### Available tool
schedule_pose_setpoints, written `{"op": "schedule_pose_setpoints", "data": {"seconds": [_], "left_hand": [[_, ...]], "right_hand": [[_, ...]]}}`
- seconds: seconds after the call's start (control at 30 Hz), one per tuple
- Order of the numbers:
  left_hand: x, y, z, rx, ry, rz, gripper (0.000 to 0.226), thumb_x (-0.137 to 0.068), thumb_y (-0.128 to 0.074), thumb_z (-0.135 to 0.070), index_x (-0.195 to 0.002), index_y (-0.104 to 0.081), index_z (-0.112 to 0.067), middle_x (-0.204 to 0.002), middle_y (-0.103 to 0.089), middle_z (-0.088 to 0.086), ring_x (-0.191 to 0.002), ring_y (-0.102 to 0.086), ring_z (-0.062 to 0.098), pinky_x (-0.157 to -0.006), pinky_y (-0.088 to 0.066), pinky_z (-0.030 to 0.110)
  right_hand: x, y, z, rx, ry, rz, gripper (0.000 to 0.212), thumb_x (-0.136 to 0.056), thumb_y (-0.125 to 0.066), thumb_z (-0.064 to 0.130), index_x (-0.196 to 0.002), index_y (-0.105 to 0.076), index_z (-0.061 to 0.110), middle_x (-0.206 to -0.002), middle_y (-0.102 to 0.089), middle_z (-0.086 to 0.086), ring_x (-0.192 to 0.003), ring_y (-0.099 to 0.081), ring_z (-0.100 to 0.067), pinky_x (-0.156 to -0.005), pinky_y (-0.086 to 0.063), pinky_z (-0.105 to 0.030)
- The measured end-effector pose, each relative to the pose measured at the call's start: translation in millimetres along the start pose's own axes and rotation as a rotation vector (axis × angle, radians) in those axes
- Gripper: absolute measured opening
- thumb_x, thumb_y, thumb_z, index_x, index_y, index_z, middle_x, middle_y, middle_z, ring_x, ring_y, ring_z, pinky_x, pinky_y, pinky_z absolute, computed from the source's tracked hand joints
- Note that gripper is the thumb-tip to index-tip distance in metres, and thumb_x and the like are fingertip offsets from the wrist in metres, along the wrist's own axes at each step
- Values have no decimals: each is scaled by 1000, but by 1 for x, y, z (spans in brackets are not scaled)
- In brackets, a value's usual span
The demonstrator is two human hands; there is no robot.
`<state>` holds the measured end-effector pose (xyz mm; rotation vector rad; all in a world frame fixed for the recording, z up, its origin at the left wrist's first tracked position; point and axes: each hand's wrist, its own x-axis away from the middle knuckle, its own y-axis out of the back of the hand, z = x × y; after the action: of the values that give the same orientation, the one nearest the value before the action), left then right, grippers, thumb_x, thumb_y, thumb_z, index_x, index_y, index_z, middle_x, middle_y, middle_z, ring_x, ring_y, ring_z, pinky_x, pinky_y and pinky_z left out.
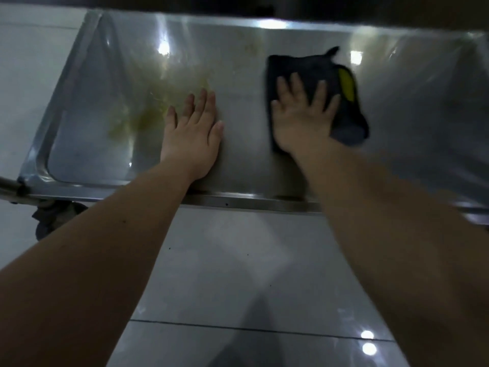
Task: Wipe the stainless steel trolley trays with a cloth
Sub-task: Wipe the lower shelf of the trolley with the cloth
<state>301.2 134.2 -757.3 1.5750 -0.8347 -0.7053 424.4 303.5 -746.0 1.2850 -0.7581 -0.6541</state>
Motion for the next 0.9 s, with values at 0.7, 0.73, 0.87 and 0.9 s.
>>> {"op": "schedule_pose_setpoints", "data": {"seconds": [0.7,0.73,0.87,0.9], "left_hand": [[-3,-1,-121,-54,12,201,59,-95,-9,-65,-151,1,-49,-162,14,-3,-147,19,33,-101,20,72],[1,-2,-116,-61,-1,165,60,-93,-7,-68,-150,-1,-51,-163,12,-5,-147,17,33,-100,19,73],[7,5,-57,-99,-20,106,63,-85,-7,-75,-146,-6,-57,-163,4,-12,-149,11,29,-101,14,76],[7,8,-34,-107,31,113,63,-83,-7,-76,-144,-5,-59,-163,5,-14,-149,11,29,-99,13,77]], "right_hand": [[70,-3,-59,-26,75,8,57,-101,-5,49,-155,4,31,-164,0,7,-150,5,-24,-120,3,-49],[70,-4,-60,-30,79,7,58,-100,-4,50,-155,4,31,-164,0,7,-150,5,-24,-120,3,-49],[67,-8,-60,4,102,8,59,-99,-6,53,-155,-1,34,-164,-1,6,-150,3,-29,-118,4,-52],[66,-9,-61,32,108,15,61,-98,-7,55,-155,-1,35,-164,-1,5,-149,4,-31,-117,5,-53]]}}
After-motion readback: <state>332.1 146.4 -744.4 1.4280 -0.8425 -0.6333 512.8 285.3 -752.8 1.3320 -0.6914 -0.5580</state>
